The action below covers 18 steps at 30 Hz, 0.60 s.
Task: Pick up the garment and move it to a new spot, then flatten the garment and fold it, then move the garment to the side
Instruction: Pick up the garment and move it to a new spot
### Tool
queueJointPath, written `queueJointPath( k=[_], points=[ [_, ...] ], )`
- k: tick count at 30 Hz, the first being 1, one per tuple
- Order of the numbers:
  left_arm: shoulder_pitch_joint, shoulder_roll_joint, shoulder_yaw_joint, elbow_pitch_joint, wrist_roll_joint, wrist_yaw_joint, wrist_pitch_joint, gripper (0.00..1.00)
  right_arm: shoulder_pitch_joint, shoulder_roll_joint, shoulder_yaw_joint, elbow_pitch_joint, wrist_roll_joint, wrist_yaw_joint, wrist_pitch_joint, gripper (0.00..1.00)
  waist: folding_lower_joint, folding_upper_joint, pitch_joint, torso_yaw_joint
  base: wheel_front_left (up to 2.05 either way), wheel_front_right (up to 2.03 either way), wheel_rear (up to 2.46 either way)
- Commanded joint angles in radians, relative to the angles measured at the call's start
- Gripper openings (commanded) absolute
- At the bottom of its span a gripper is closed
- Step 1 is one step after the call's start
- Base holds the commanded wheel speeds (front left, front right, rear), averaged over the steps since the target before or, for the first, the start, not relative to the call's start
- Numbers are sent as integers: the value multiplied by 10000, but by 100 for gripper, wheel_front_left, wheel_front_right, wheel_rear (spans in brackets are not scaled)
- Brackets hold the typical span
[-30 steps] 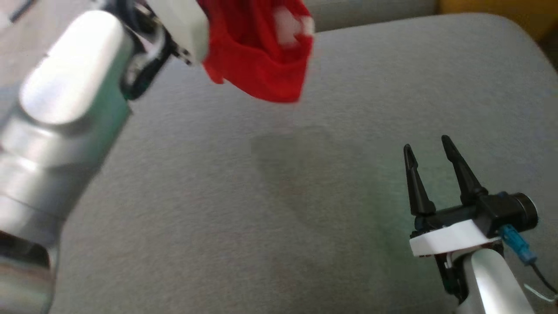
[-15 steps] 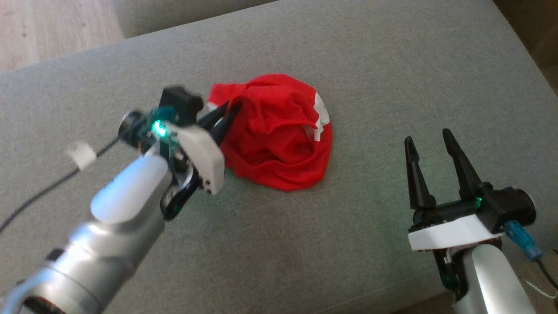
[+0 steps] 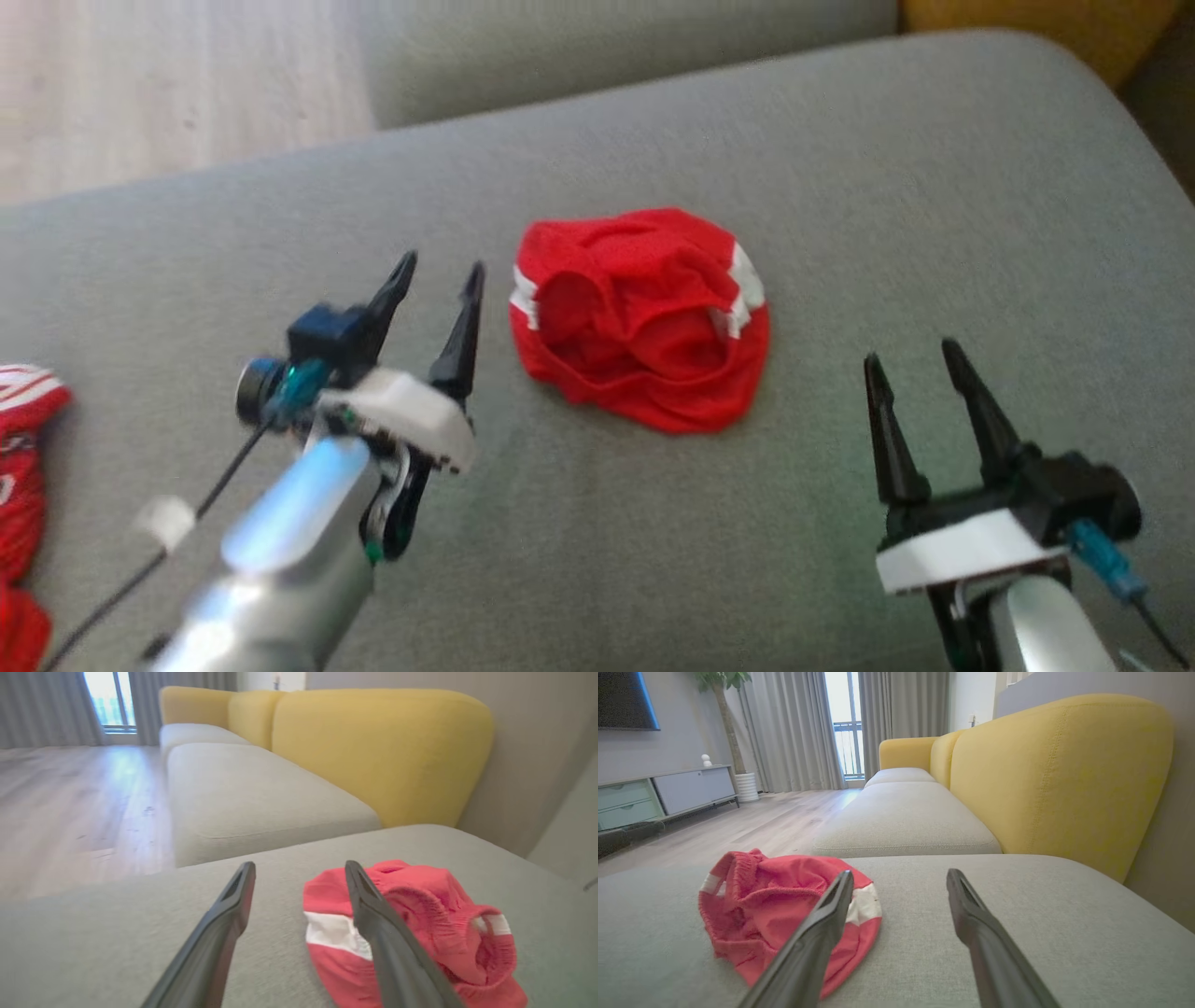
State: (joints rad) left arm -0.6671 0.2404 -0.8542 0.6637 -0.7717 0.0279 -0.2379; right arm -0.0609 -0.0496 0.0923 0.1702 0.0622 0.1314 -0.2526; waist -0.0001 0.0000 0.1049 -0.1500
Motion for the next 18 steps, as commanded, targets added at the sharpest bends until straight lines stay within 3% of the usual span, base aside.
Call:
queueJointPath(
  k=[1,4,8,14,18],
  points=[
    [106,223,652,-378,-18,257,-169,100,3,-7,242,-265,-44,-7,-92,100,1,0,-651,589,0,0,0],
    [1033,302,1661,-1250,210,746,-229,100,227,-7,247,-230,-43,-7,-92,100,1,0,-981,992,0,0,0],
    [2707,408,3158,-2814,1357,1138,-235,100,396,-7,361,-182,3,-7,-92,100,1,0,-1292,1334,0,0,0],
    [5354,-30,5282,-4697,3076,1054,-237,100,661,-7,437,-129,36,-7,-92,100,1,0,-1663,1533,0,0,0],
    [7197,-904,6534,-5414,4109,710,-238,100,1068,-7,391,-96,210,-7,-92,100,1,0,-1959,1624,0,0,0]
  ],
)
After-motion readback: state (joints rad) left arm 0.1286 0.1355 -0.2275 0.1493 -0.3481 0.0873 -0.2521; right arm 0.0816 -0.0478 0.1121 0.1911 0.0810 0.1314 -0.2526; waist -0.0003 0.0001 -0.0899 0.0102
